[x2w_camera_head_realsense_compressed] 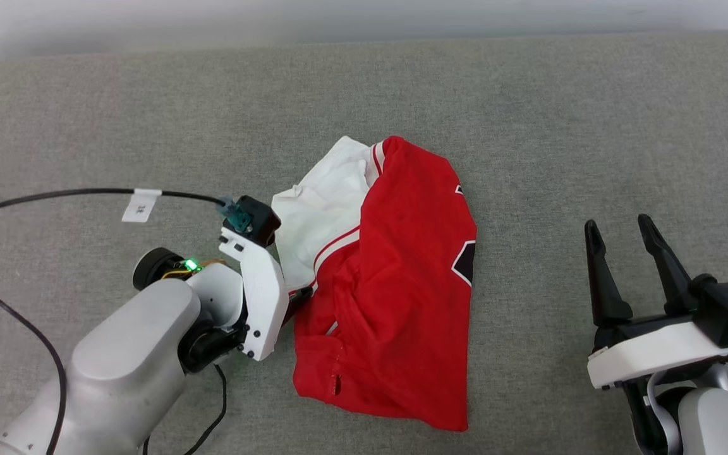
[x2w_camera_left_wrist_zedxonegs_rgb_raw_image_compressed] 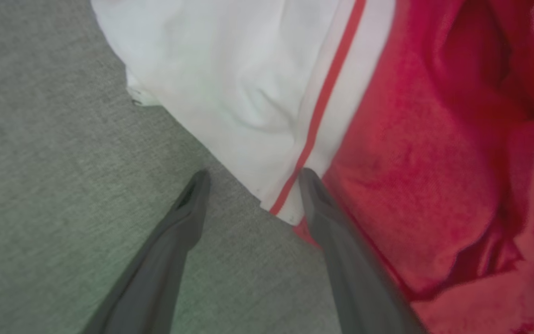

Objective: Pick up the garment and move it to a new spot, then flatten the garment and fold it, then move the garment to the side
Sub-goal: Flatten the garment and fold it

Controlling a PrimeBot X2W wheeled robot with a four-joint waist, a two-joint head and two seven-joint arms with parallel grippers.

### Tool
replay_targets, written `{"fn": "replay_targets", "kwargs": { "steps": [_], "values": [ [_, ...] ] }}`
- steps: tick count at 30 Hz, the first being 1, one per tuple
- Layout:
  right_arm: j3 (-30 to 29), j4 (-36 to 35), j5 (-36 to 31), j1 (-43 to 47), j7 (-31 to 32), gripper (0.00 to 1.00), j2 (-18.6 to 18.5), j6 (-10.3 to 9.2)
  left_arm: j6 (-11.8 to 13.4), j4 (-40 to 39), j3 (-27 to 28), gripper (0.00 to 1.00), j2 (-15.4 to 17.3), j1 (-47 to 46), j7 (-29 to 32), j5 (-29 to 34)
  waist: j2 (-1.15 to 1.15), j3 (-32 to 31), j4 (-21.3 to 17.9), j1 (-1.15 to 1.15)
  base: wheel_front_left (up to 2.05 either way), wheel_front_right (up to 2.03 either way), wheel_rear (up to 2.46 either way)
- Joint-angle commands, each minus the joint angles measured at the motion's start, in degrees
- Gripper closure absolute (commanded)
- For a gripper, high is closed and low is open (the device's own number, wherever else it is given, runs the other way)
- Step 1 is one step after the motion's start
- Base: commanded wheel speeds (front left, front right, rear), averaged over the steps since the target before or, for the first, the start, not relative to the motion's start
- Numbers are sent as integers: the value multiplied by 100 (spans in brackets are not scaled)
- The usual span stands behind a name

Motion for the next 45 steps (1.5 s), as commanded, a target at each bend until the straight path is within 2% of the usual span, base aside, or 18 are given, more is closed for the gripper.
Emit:
{"fn": "replay_targets", "kwargs": {
  "steps": [1, 2, 4, 7, 14, 19, 26, 29, 32, 33, 34, 35, 36, 41, 45],
  "values": [
    [20, 32, 31, -94, -41, 0, -2, -2, -35, 201, -274, 77, -88, 239, 300, -37, 0, 3, -15, 0, 0, 0, 0],
    [32, 62, 47, -108, -56, 0, -1, -2, -38, 235, -312, 100, -111, 243, 320, -47, 0, 1, -20, 0, 0, 0, 0],
    [61, 114, 83, -146, -83, 0, -2, -2, -47, 289, -358, 100, -146, 201, 325, -64, 0, -22, -28, 0, 0, 0, 0],
    [57, 190, 102, -111, -109, 0, -2, -2, 45, 329, -262, 100, -135, 60, -54, 121, 0, -106, -6, 0, 0, 0, 0],
    [-77, 321, 74, 80, -92, 0, -2, -2, 596, -47, 39, 100, 93, -147, -1091, 595, 0, -479, 182, 0, 0, 0, 0],
    [-132, 325, 62, 204, -52, 0, 0, -2, 1054, -620, 216, 100, 575, 178, -1383, 719, 0, -767, 347, 0, 0, 0, 0],
    [-191, 252, 77, 400, 16, 0, -1, -2, 1941, -1543, 563, 100, 1292, 1473, -1475, 274, 0, -1048, 451, 0, 0, 0, 0],
    [-200, 220, 84, 471, 57, 0, -1, -3, 2266, -1724, 638, 100, 1456, 2205, -1440, -69, 0, -1106, 454, 0, 0, 0, 0],
    [-205, 183, 80, 517, 78, 0, -2, -3, 2412, -1721, 655, 100, 1394, 2780, -1445, -422, 0, -1153, 448, 0, 0, 0, 0],
    [-209, 170, 76, 531, 90, 0, -2, -2, 2424, -1688, 657, 91, 1364, 2887, -1495, -480, 0, -1163, 446, 0, 0, 0, 0],
    [-213, 166, 68, 544, 106, 0, -1, -2, 2444, -1655, 665, 56, 1309, 2973, -1555, -518, 0, -1182, 446, 0, 0, 0, 0],
    [-218, 157, 56, 554, 119, 0, -1, -2, 2448, -1630, 675, 5, 1249, 3048, -1612, -556, 0, -1206, 447, 0, 0, 0, 0],
    [-221, 147, 42, 566, 128, 0, -1, -2, 2448, -1610, 685, 0, 1201, 3091, -1694, -562, 0, -1235, 447, 0, 0, 0, 0],
    [-252, 109, -4, 682, 205, 0, -2, -2, 2627, -1644, 910, 0, 1039, 2925, -2500, -273, 0, -1415, 454, 0, 0, 0, 0],
    [-265, 64, -47, 779, 278, 0, -2, -2, 2672, -1800, 993, 0, 893, 2775, -3204, 64, 0, -1568, 467, 0, 0, 0, 0]
  ]
}}
